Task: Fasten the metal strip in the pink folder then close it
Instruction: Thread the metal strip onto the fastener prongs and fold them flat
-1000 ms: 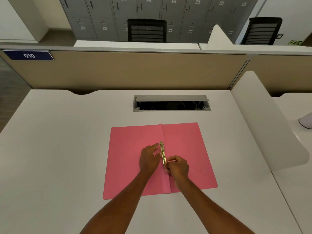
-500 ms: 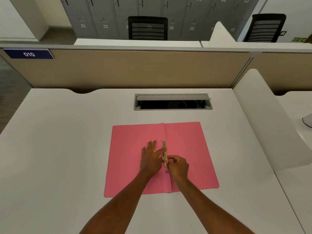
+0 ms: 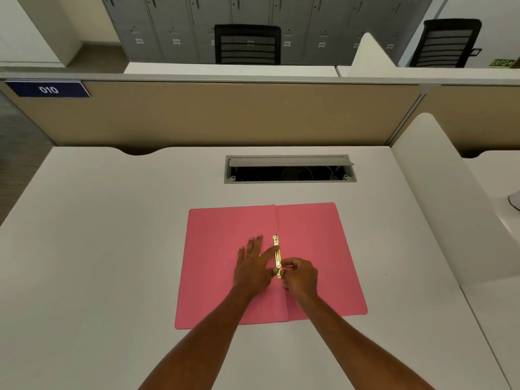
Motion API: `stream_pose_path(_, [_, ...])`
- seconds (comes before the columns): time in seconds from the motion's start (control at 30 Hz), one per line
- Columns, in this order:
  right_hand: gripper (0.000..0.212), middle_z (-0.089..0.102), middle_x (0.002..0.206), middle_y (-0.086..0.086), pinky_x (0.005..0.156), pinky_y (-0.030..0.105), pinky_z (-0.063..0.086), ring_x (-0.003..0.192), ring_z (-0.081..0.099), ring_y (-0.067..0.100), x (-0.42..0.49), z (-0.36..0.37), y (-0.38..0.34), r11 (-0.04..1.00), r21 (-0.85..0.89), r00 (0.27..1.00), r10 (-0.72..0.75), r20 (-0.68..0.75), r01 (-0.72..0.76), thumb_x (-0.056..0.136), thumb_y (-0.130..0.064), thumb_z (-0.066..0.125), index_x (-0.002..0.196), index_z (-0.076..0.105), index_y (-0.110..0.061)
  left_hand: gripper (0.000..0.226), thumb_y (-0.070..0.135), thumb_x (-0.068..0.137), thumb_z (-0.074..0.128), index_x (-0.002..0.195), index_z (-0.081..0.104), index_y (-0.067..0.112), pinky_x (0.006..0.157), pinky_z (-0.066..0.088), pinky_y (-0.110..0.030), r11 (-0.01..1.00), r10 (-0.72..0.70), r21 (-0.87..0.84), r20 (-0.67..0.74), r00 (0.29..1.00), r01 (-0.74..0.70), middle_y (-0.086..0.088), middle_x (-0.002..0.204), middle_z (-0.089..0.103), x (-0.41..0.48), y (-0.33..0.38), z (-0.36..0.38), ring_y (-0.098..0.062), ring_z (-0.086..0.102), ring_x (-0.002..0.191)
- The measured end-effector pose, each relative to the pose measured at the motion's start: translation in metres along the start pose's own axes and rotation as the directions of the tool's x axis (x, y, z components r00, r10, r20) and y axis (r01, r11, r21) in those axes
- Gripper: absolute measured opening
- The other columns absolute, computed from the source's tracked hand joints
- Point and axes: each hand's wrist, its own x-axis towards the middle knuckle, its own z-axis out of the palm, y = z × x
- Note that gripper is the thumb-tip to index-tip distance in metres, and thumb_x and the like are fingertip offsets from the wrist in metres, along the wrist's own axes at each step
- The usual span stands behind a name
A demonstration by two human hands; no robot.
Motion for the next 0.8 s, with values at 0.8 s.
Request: stream_pose_path(0.8, [0.017,0.082,0.098,0.015,0.083,0.053,0.065,0.09,0.078,0.037,0.0001,-0.0064,-0.0027,0.988,-0.133,0.997,-0.07,0.032,0.074,0.089,-0.001,0.078,0.105,0.083,-0.005,0.069,0.057,0.104,0.056,0.167,0.03,0.043,0.138,0.005,-0.054,1.0,0.007,-0.029,0.011,1.0,-0.007,-0.003,0.183,-0.004,-0.0009,-0.0024,-0.0023,-0.031,-0.007,0.17])
